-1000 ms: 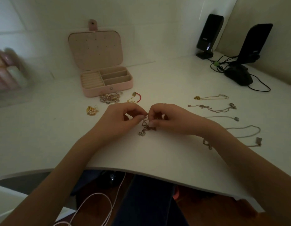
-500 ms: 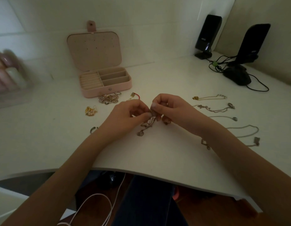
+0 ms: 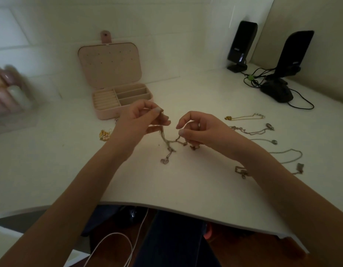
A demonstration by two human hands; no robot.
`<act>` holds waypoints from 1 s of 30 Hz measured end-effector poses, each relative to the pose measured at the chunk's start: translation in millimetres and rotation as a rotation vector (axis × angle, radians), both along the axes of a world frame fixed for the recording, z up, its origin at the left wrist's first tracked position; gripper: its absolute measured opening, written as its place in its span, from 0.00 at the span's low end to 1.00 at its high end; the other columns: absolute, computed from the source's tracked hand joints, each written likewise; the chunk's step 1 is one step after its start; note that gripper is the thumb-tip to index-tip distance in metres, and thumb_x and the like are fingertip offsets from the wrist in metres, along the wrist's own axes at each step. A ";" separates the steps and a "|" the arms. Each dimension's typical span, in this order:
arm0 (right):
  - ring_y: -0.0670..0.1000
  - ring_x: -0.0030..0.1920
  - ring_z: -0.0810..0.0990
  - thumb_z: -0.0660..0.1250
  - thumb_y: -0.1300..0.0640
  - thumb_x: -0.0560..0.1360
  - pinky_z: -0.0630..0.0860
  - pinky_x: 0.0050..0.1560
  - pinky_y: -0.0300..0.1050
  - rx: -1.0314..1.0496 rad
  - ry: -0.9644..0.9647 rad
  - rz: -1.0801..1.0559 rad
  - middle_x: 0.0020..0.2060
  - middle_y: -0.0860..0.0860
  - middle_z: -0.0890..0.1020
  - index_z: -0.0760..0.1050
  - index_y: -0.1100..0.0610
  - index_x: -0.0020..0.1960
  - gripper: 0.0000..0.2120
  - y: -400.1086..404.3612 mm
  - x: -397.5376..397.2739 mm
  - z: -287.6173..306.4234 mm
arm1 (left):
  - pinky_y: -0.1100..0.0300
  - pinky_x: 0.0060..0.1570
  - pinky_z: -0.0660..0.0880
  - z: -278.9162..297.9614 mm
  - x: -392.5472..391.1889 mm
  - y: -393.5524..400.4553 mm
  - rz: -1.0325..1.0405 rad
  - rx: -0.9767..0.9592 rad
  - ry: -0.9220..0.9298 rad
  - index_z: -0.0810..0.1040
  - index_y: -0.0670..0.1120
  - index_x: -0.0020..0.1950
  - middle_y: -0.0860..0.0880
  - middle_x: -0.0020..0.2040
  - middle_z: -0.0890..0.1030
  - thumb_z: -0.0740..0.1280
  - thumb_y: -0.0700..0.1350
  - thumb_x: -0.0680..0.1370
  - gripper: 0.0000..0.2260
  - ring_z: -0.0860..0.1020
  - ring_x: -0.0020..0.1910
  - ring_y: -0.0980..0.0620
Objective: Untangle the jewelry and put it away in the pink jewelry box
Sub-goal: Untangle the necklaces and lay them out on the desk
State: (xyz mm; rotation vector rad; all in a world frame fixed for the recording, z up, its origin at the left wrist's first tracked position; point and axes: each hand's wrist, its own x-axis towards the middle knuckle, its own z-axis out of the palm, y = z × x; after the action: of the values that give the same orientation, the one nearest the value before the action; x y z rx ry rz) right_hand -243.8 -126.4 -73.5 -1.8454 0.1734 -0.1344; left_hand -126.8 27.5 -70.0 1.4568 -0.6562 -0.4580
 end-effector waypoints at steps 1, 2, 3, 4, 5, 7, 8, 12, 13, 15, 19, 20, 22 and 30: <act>0.47 0.30 0.72 0.68 0.60 0.74 0.71 0.35 0.39 -0.015 0.002 -0.011 0.29 0.48 0.77 0.76 0.58 0.50 0.05 -0.2 0.2 0.5 | 0.58 0.45 0.79 1.3 0.9 -0.1 0.022 0.003 -0.017 0.75 0.45 0.44 0.47 0.39 0.82 0.62 0.38 0.79 0.05 0.83 0.39 0.52; 0.46 0.31 0.73 0.69 0.59 0.74 0.71 0.35 0.39 -0.039 0.000 -0.031 0.30 0.47 0.77 0.76 0.57 0.51 0.06 0.3 0.8 1.8 | 0.56 0.45 0.79 2.4 1.8 0.0 0.037 0.017 -0.054 0.76 0.44 0.45 0.46 0.39 0.82 0.64 0.38 0.78 0.04 0.82 0.38 0.52; 0.46 0.32 0.74 0.69 0.57 0.74 0.72 0.36 0.39 -0.074 -0.007 -0.057 0.32 0.47 0.78 0.76 0.56 0.52 0.08 1.0 1.9 4.0 | 0.54 0.46 0.79 3.7 1.8 0.1 0.041 0.035 -0.093 0.77 0.44 0.45 0.46 0.40 0.82 0.65 0.39 0.77 0.03 0.82 0.38 0.52; 0.44 0.33 0.76 0.69 0.55 0.74 0.74 0.37 0.38 -0.118 -0.017 -0.085 0.34 0.47 0.79 0.76 0.55 0.53 0.09 2.3 3.8 6.8 | 0.52 0.48 0.80 5.4 1.2 0.1 0.036 0.049 -0.126 0.78 0.43 0.46 0.44 0.40 0.81 0.66 0.39 0.77 0.02 0.82 0.39 0.51; 0.43 0.35 0.78 0.69 0.54 0.74 0.75 0.38 0.37 -0.156 -0.036 -0.109 0.37 0.49 0.80 0.76 0.53 0.54 0.10 4.0 5.7 10.0 | 0.51 0.49 0.80 7.7 0.0 0.0 0.026 0.058 -0.151 0.78 0.42 0.46 0.43 0.41 0.81 0.66 0.39 0.76 0.02 0.83 0.39 0.50; 0.43 0.37 0.80 0.70 0.53 0.73 0.76 0.38 0.36 -0.180 -0.102 -0.147 0.42 0.51 0.82 0.76 0.52 0.54 0.11 8.7 9.6 15.6 | 0.52 0.48 0.80 11.7 -3.0 -0.2 0.001 0.061 -0.181 0.79 0.41 0.46 0.42 0.41 0.82 0.67 0.39 0.75 0.03 0.83 0.39 0.47; 0.44 0.37 0.81 0.70 0.54 0.73 0.76 0.37 0.37 -0.177 -0.141 -0.162 0.42 0.51 0.83 0.77 0.53 0.54 0.10 11.2 11.2 17.7 | 0.52 0.47 0.80 13.8 -5.2 -0.3 -0.014 0.058 -0.186 0.80 0.40 0.46 0.41 0.41 0.82 0.68 0.39 0.75 0.03 0.84 0.39 0.46; 0.45 0.35 0.82 0.71 0.58 0.73 0.77 0.35 0.37 -0.125 -0.227 -0.234 0.36 0.50 0.85 0.81 0.59 0.48 0.06 15.3 11.8 19.6 | 0.52 0.47 0.81 17.9 -11.3 -0.7 -0.040 0.068 -0.218 0.79 0.38 0.47 0.40 0.42 0.83 0.68 0.38 0.75 0.04 0.84 0.39 0.45; 0.45 0.35 0.82 0.71 0.59 0.73 0.77 0.36 0.37 -0.097 -0.229 -0.248 0.35 0.50 0.85 0.81 0.61 0.48 0.06 14.8 11.2 19.7 | 0.51 0.47 0.81 18.4 -12.4 -0.7 -0.044 0.075 -0.229 0.79 0.39 0.47 0.41 0.42 0.84 0.68 0.38 0.75 0.04 0.84 0.39 0.45; 0.47 0.36 0.83 0.70 0.62 0.73 0.78 0.38 0.37 -0.038 -0.218 -0.259 0.36 0.52 0.85 0.81 0.62 0.48 0.05 14.7 9.9 20.2 | 0.49 0.48 0.80 18.5 -13.2 -0.5 -0.065 0.075 -0.229 0.78 0.41 0.47 0.42 0.40 0.84 0.68 0.37 0.75 0.02 0.84 0.39 0.45; 0.49 0.40 0.84 0.70 0.64 0.73 0.78 0.40 0.36 0.035 -0.217 -0.258 0.40 0.58 0.85 0.80 0.65 0.47 0.05 18.0 6.8 22.1 | 0.46 0.47 0.80 16.6 -15.2 -2.3 -0.085 0.059 -0.222 0.75 0.46 0.45 0.46 0.35 0.84 0.69 0.36 0.74 0.06 0.84 0.38 0.44; 0.50 0.40 0.84 0.70 0.64 0.73 0.78 0.40 0.36 0.037 -0.227 -0.261 0.40 0.60 0.85 0.80 0.66 0.47 0.05 18.4 5.5 23.5 | 0.47 0.47 0.80 16.4 -15.6 -3.0 -0.084 0.054 -0.225 0.74 0.46 0.46 0.47 0.35 0.84 0.69 0.36 0.74 0.07 0.84 0.38 0.44; 0.50 0.39 0.83 0.70 0.66 0.72 0.79 0.42 0.37 0.059 -0.248 -0.260 0.40 0.61 0.84 0.79 0.67 0.48 0.06 17.3 2.7 27.1 | 0.50 0.45 0.80 16.4 -16.9 -3.4 -0.086 0.054 -0.220 0.73 0.46 0.47 0.48 0.35 0.84 0.69 0.37 0.74 0.08 0.84 0.37 0.46; 0.51 0.38 0.83 0.67 0.69 0.73 0.81 0.43 0.41 0.199 -0.297 -0.301 0.39 0.60 0.82 0.75 0.65 0.47 0.04 5.6 -6.6 46.9 | 0.53 0.40 0.81 9.9 -21.4 2.7 -0.232 0.274 -0.269 0.77 0.45 0.50 0.47 0.39 0.84 0.69 0.38 0.74 0.07 0.81 0.34 0.49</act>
State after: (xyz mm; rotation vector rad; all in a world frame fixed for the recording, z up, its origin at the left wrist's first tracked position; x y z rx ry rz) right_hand -250.4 -120.8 -26.5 -1.5716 0.2466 -0.5768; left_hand -148.2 30.2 -60.1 1.7271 -1.0154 -0.5528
